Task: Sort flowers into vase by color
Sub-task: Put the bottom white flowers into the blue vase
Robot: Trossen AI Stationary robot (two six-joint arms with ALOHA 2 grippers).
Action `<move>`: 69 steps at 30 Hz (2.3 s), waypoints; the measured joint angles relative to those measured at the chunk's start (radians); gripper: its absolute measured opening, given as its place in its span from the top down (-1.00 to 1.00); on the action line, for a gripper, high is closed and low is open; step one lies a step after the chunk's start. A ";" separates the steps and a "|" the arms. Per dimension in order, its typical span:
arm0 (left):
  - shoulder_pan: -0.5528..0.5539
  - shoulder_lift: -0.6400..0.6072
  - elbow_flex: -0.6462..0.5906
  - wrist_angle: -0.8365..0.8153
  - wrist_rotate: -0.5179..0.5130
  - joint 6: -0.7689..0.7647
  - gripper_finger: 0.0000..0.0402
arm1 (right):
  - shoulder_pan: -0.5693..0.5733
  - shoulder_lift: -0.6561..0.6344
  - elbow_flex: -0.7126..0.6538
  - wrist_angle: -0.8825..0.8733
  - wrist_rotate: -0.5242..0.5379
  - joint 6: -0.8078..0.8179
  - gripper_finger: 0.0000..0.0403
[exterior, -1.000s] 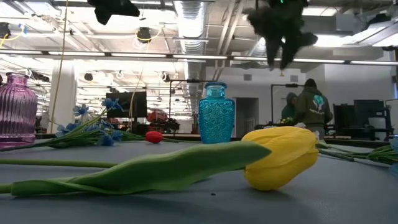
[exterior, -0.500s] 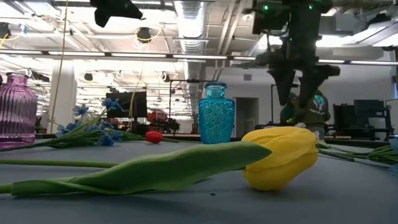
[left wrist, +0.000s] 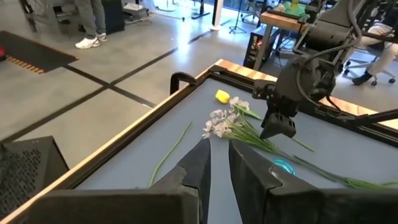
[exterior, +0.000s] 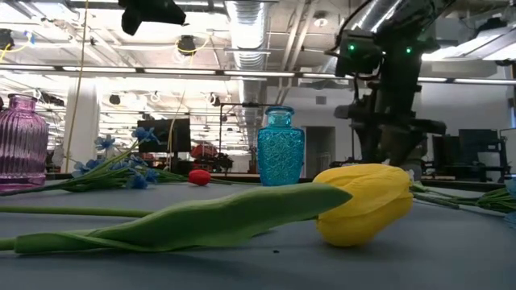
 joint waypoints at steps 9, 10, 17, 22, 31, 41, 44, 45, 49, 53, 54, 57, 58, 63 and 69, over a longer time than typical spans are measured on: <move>0.000 0.000 0.000 -0.038 0.028 -0.035 0.68 | 0.016 0.016 -0.107 0.160 0.005 0.074 -0.30; 0.000 0.000 0.000 -0.041 0.028 -0.036 0.67 | 0.017 0.021 -0.108 0.160 0.006 0.077 -0.30; -0.001 0.000 -0.001 -0.044 0.027 -0.032 0.67 | 0.025 0.093 -0.105 0.226 0.021 0.085 -0.27; -0.001 0.000 -0.001 -0.054 0.026 -0.034 0.67 | 0.059 0.147 -0.082 0.205 0.057 0.098 0.00; -0.001 0.000 -0.001 -0.127 0.026 -0.042 0.67 | 0.078 0.096 0.025 0.072 0.150 0.075 0.83; -0.002 0.000 -0.001 -0.147 0.020 -0.065 0.67 | 0.061 -0.080 0.078 0.085 0.270 0.009 0.78; -0.002 0.000 -0.001 -0.178 0.019 -0.086 0.67 | 0.064 -0.160 0.094 0.161 0.335 -0.075 0.80; -0.002 0.000 -0.001 -0.186 0.019 -0.091 0.67 | 0.069 -0.190 0.095 0.198 0.357 -0.114 0.80; -0.002 0.000 -0.001 -0.218 0.017 -0.115 0.67 | 0.098 -0.291 0.095 0.438 0.439 -0.351 0.80; -0.016 -0.001 -0.012 -0.199 0.019 -0.069 0.67 | 0.131 -0.330 0.098 0.740 0.448 -0.655 0.80; -0.027 -0.004 -0.020 -0.179 0.017 -0.039 0.67 | 0.136 -0.327 0.098 0.806 0.430 -0.740 0.80; -0.057 -0.024 -0.069 -0.072 0.007 -0.005 0.70 | 0.143 -0.300 0.098 0.948 0.280 -0.932 0.81; -0.064 -0.032 -0.090 -0.034 0.004 -0.005 0.71 | 0.145 -0.290 0.098 0.987 0.247 -0.941 0.81; -0.087 -0.041 -0.197 0.101 0.011 -0.044 0.77 | 0.165 -0.217 0.098 1.188 0.167 -1.042 0.82; -0.107 -0.041 -0.267 0.197 0.053 -0.101 0.82 | 0.168 -0.099 0.053 1.479 0.083 -1.090 0.82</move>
